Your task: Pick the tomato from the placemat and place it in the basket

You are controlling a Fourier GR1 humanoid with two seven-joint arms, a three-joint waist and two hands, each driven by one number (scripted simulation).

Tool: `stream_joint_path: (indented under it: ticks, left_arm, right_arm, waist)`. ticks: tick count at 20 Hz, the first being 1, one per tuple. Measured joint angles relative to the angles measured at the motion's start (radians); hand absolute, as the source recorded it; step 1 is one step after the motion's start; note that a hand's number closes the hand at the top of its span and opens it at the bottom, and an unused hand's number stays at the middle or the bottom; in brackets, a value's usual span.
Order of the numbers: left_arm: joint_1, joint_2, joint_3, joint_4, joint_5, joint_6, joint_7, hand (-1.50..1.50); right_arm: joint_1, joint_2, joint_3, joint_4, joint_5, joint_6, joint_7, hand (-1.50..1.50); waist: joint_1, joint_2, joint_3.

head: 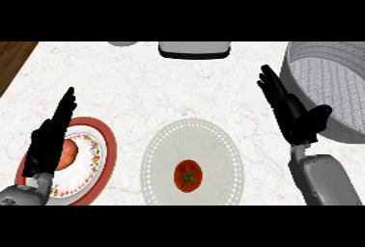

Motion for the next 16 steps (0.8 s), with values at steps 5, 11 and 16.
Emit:
stream_joint_path:
  ticks: [5, 11, 16]
  left_arm:
    - [-0.019, 0.009, 0.032, -0.032, 0.05, -0.101, -0.084, 0.0]
    - [-0.048, -0.018, -0.001, -0.048, 0.107, -0.204, -0.15, 0.0]
    - [-0.064, -0.022, 0.009, -0.018, 0.134, -0.251, -0.179, 0.0]
  right_arm:
    - [0.069, 0.045, 0.074, -0.122, 0.087, -0.046, -0.095, 1.5]
    - [0.09, 0.129, 0.354, -0.189, 0.306, -0.117, -0.307, -1.5]
    - [0.168, 0.184, 0.589, -0.138, 0.553, -0.424, -0.309, -1.5]
  waist:
    - [-0.017, 0.014, 0.001]
    - [-0.012, 0.017, 0.001]
    - [-0.019, 0.017, 0.0]
